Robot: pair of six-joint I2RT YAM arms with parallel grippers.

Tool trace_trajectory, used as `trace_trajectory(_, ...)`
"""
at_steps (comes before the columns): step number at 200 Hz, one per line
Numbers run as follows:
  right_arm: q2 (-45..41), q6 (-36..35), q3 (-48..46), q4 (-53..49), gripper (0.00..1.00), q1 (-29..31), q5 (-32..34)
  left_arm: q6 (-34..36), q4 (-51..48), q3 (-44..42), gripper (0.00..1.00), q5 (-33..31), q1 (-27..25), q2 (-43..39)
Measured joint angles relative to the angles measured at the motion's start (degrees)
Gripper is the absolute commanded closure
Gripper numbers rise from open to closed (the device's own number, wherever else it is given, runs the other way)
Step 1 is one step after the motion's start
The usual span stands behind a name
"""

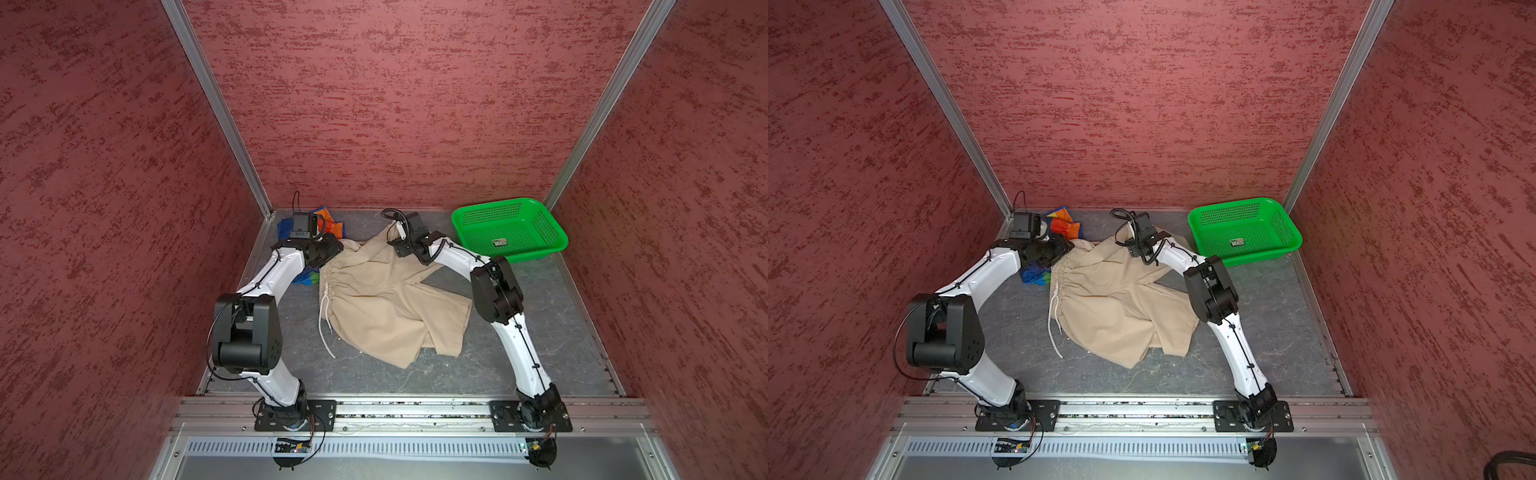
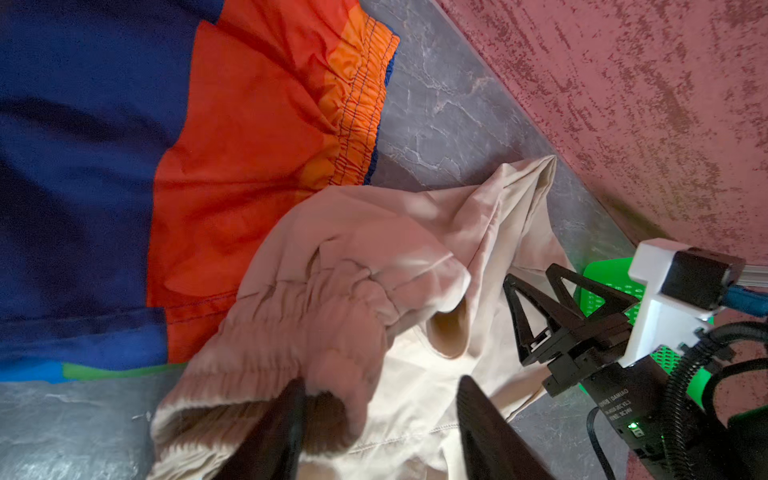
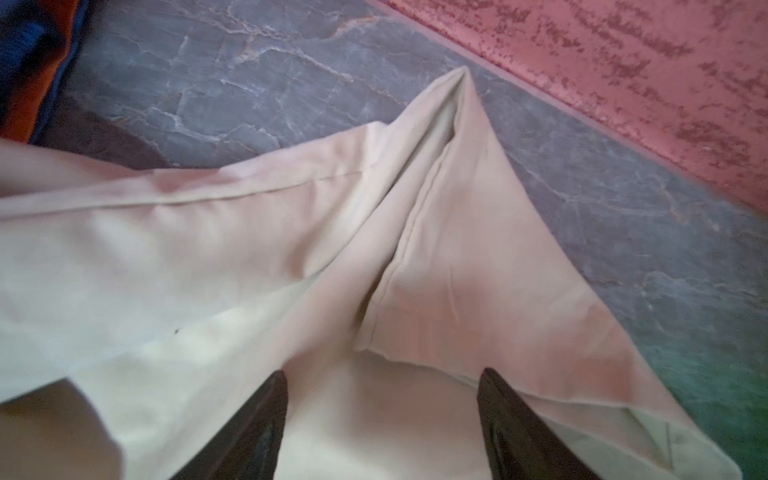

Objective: Fold and stack the shorts

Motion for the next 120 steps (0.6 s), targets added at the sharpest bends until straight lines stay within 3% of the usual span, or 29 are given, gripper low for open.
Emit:
trace_trajectory(25, 5.05, -0.48, 6.64, -0.70, 0.37, -0.33, 1.03, 0.33, 0.15, 1.11, 0.74, -0.24, 0.00, 1.90)
trace_trajectory(52, 7.72, -0.04, 9.11, -2.12, 0.50, -1.09, 0.98, 0.61, 0.13, 2.45, 0.93, -1.07, 0.07, 2.80)
trace_trajectory(91, 8.07, 1.84, 9.38, -3.26, 0.92, -3.02, 0.42, 1.07, 0.09, 3.45, 1.00, -2.01, 0.83, 3.87)
trace_trajectory(120, 8.02, 2.91, 9.38, -3.56, 1.00, -4.87, -0.13, 1.11, 0.02, 3.45, 1.00, -2.75, 2.16, 3.91)
